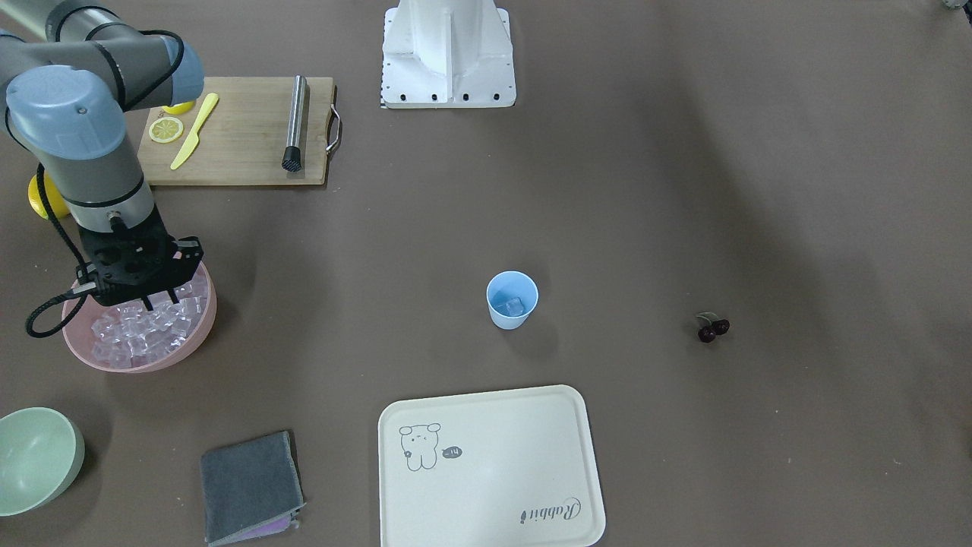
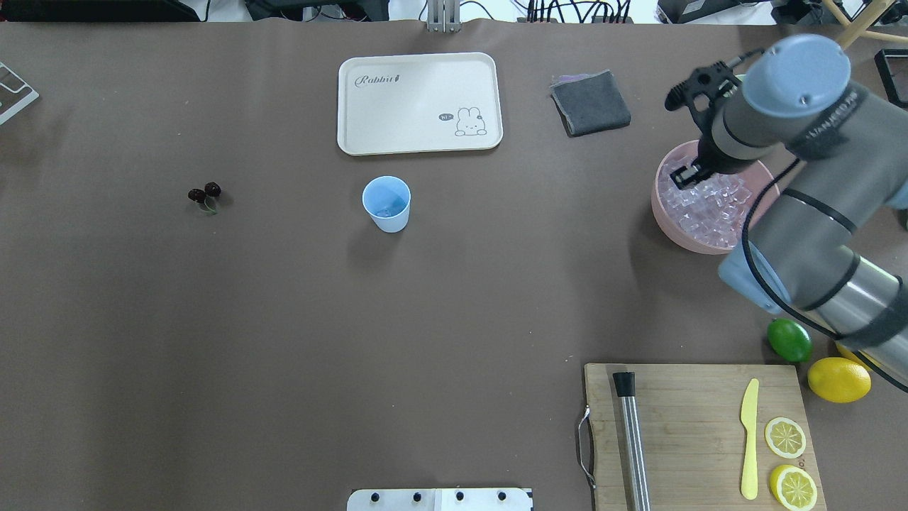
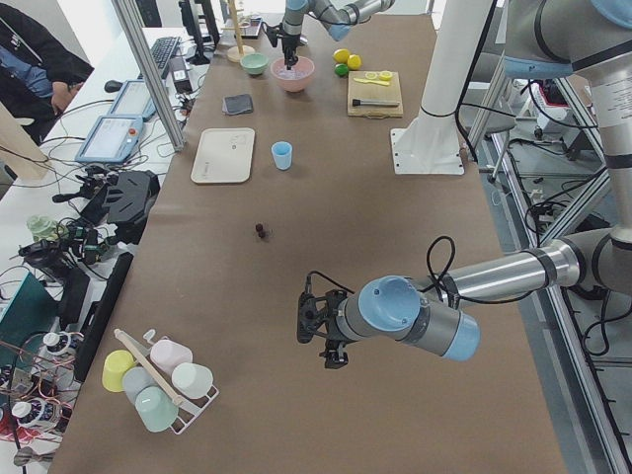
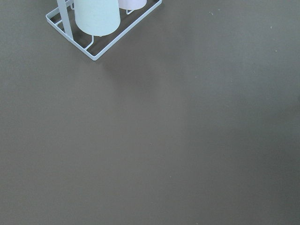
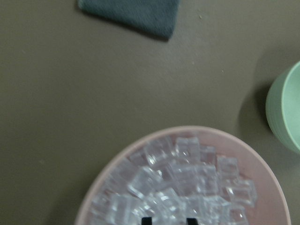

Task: Put ice and cherries in cup
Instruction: 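Move the right gripper back to the pink bowl and grasp a third ice cube, then drop the ice cube into the light-blue cup and withdraw the right gripper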

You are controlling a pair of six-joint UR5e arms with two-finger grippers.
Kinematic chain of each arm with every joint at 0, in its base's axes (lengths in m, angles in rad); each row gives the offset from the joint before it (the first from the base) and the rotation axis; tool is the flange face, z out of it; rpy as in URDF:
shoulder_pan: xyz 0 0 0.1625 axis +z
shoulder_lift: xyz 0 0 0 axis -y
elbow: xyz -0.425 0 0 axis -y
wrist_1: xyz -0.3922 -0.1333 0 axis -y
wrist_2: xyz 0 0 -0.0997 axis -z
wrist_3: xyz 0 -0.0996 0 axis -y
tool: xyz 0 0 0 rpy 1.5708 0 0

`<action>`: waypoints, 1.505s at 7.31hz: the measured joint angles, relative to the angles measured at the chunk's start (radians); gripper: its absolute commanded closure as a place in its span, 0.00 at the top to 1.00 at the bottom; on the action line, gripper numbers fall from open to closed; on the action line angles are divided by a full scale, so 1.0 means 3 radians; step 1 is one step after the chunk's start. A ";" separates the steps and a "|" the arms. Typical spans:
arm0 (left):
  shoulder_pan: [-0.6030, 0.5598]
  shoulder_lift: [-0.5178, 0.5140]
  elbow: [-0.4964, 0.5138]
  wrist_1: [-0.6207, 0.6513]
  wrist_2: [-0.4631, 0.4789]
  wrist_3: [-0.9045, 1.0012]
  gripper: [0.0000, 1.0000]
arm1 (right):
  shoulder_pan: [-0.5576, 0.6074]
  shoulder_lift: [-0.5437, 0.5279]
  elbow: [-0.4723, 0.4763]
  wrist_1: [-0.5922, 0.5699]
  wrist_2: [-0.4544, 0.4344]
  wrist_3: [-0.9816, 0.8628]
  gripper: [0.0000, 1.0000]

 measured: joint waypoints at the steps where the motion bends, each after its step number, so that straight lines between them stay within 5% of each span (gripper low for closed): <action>1: 0.0000 0.0000 0.0002 0.0000 0.0002 0.0000 0.98 | -0.0084 0.0297 -0.0004 -0.0159 0.0054 0.0341 0.21; 3: -0.0007 0.0009 -0.0013 -0.0001 0.0002 0.0001 0.98 | -0.0506 0.0826 -0.0142 -0.0157 -0.0070 0.1315 0.21; 6: -0.0028 0.0048 -0.0055 -0.0001 0.0001 0.0005 0.98 | -0.1065 0.1676 -0.1168 0.0586 -0.0692 0.2435 0.21; 8: -0.0030 0.0081 -0.0044 0.0000 0.0001 0.0008 0.98 | -0.1190 0.1883 -0.1529 0.0871 -0.0933 0.2672 0.23; 10: -0.0034 0.0092 -0.0038 0.0000 0.0001 0.0013 0.98 | -0.1231 0.1893 -0.1589 0.0946 -0.1021 0.2710 0.98; 11: -0.0034 0.0093 -0.0036 0.0000 0.0001 0.0015 0.98 | -0.1239 0.1890 -0.1593 0.0958 -0.1038 0.2710 0.99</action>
